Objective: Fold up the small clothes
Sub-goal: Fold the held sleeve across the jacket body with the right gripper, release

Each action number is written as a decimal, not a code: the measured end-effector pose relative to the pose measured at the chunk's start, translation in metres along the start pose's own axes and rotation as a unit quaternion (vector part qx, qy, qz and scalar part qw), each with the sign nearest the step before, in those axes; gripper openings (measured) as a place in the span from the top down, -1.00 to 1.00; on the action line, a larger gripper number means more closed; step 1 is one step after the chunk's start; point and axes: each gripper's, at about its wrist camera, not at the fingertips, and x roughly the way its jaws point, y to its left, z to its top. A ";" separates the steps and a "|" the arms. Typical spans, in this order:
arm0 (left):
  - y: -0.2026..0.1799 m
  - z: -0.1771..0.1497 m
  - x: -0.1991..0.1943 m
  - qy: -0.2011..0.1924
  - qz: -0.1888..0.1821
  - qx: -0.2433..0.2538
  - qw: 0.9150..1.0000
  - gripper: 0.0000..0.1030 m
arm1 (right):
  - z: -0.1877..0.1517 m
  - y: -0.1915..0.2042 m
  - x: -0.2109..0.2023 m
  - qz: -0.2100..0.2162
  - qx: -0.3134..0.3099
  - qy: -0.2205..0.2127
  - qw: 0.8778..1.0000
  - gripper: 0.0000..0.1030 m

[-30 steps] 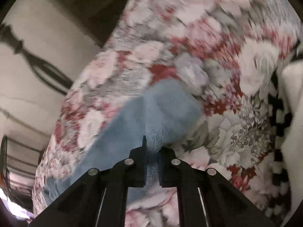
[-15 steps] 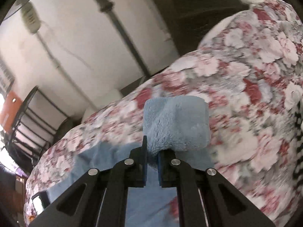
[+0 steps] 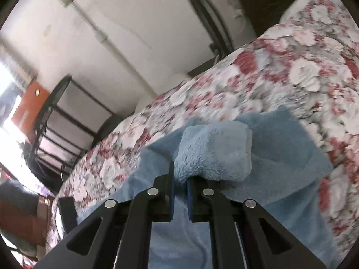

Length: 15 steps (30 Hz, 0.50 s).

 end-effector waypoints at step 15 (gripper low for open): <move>0.047 0.080 -0.026 -0.024 -0.008 -0.040 0.999 -0.90 | -0.046 0.057 0.045 0.019 -0.122 0.059 0.991 0.79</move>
